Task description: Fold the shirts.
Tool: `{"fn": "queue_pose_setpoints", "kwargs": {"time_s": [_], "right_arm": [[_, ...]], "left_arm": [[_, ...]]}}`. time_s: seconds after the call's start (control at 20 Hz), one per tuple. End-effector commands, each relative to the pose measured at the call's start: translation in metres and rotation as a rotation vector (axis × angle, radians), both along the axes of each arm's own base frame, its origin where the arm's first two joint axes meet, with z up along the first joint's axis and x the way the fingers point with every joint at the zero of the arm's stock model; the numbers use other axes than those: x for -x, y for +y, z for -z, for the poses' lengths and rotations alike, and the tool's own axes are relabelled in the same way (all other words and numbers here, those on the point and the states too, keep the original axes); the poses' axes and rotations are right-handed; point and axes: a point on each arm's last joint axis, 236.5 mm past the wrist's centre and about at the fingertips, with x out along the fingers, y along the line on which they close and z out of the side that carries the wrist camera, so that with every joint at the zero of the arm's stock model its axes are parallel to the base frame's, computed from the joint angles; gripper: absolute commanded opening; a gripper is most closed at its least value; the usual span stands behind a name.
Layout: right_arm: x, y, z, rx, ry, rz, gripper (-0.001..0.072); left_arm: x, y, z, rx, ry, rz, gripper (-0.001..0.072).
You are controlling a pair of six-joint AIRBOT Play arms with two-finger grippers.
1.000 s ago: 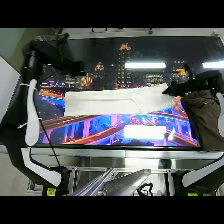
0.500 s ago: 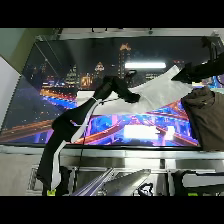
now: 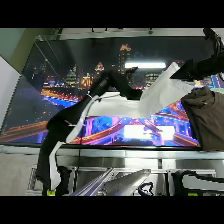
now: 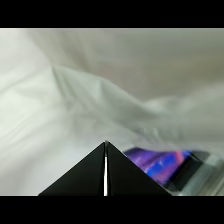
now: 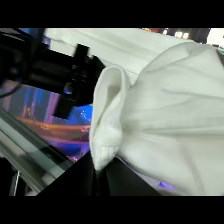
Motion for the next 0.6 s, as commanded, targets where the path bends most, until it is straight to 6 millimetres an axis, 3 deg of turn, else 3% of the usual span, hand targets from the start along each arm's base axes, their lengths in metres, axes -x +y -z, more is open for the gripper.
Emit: {"fn": "queue_pose_setpoints", "kwargs": {"time_s": [0.0,0.05,0.15,0.3,0.4,0.5,0.55], "right_arm": [[-0.005,0.021,0.006,-0.01,0.01,-0.013,0.0018],[-0.011,0.036,0.006,-0.019,-0.008,-0.014,0.0018],[-0.025,0.091,-0.002,-0.067,-0.094,-0.036,0.0018],[-0.039,0.211,-0.011,-0.14,-0.277,-0.051,0.0018],[-0.043,0.285,0.015,-0.18,-0.307,-0.023,0.0018],[-0.046,0.35,0.062,-0.195,-0.335,0.037,0.0025],[-0.047,0.376,0.085,-0.196,-0.36,0.064,0.0236]], "left_arm": [[-0.002,0.091,-0.133,0.054,-0.124,-0.034,0.0014],[-0.003,0.127,-0.177,0.071,-0.198,-0.087,0.0014],[0.005,0.192,-0.259,0.103,-0.369,-0.215,0.0014],[0.04,0.266,-0.355,0.121,-0.62,-0.394,0.0014],[0.067,0.293,-0.389,0.11,-0.722,-0.462,0.0014],[0.091,0.301,-0.402,0.084,-0.797,-0.461,0.0014],[0.099,0.3,-0.402,0.086,-0.808,-0.461,0.0014]]}}
